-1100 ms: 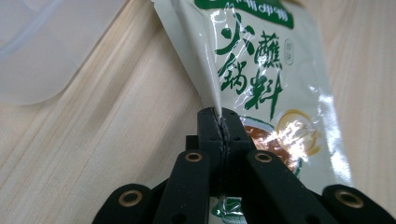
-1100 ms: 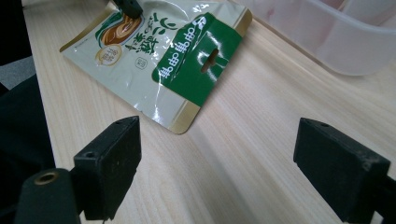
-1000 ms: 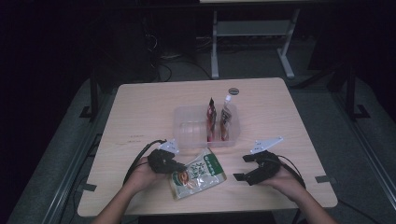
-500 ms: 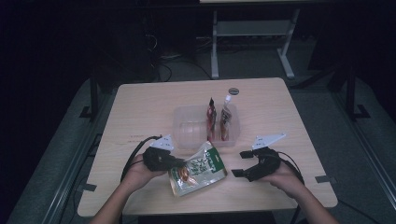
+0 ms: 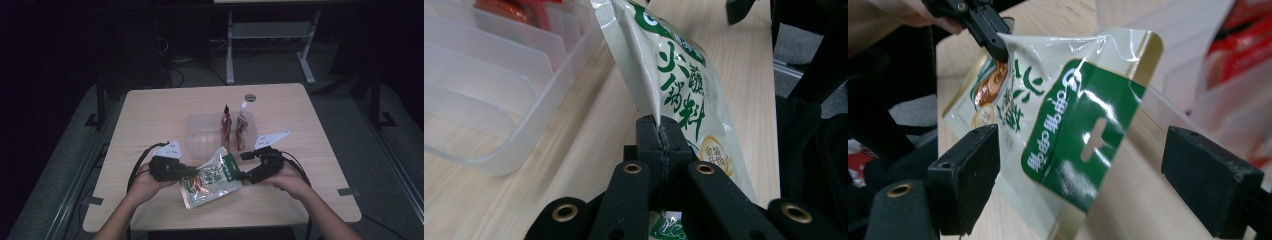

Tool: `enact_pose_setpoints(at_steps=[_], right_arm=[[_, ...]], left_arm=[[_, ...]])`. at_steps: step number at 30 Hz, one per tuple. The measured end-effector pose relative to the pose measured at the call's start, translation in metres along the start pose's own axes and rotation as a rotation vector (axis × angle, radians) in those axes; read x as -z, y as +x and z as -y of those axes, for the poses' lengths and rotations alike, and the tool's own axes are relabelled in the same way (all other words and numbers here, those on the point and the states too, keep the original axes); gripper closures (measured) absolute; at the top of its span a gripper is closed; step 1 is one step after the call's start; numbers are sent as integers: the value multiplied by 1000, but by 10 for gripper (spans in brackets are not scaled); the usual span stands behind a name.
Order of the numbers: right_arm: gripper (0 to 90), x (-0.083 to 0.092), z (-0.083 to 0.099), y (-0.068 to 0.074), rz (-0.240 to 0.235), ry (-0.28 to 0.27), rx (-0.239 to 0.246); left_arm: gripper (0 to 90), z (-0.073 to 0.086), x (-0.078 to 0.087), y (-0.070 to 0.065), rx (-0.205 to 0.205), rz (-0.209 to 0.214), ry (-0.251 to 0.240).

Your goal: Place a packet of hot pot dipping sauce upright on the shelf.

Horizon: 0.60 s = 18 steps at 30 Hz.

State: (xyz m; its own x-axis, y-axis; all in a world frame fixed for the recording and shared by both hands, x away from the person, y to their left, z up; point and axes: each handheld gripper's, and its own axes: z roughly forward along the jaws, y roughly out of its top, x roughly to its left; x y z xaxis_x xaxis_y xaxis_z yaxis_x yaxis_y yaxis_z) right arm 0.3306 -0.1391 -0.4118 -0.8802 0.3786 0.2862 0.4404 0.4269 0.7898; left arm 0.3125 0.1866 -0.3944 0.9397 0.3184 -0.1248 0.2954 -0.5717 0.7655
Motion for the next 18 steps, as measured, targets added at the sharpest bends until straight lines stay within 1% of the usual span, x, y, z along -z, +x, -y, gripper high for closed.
enact_pose_setpoints(at_steps=[2,4,5,7,8,10,11,13,14,18], right_arm=[[150,-5,-4,-1,-11,4,6],[150,-8,-7,-3,-26,5,5],[150,-10,-7,-3,-35,5,1],[150,-13,-6,-4,-53,12,-4],[151,-15,-5,-5,-61,19,-8],[166,-16,-2,-5,-74,23,-10],[170,-17,-1,-6,-93,20,-17],[192,-19,0,-6,-110,23,-22],[200,-20,1,-5,-119,29,-19],[260,-21,1,-4,-149,33,-18]], left_arm=[[899,-1,2,0,-11,0,-13],[899,-2,4,-1,-6,6,-26],[899,-2,4,-2,-11,6,-34],[899,-3,5,-3,-25,11,-46],[899,-3,4,-4,-24,15,-54],[899,-4,3,-6,-33,21,-57],[899,-5,3,-6,-37,25,-56],[899,-6,0,-8,-44,24,-51],[899,-6,-1,-9,-51,24,-47],[899,-8,-3,-11,-56,26,-51]])
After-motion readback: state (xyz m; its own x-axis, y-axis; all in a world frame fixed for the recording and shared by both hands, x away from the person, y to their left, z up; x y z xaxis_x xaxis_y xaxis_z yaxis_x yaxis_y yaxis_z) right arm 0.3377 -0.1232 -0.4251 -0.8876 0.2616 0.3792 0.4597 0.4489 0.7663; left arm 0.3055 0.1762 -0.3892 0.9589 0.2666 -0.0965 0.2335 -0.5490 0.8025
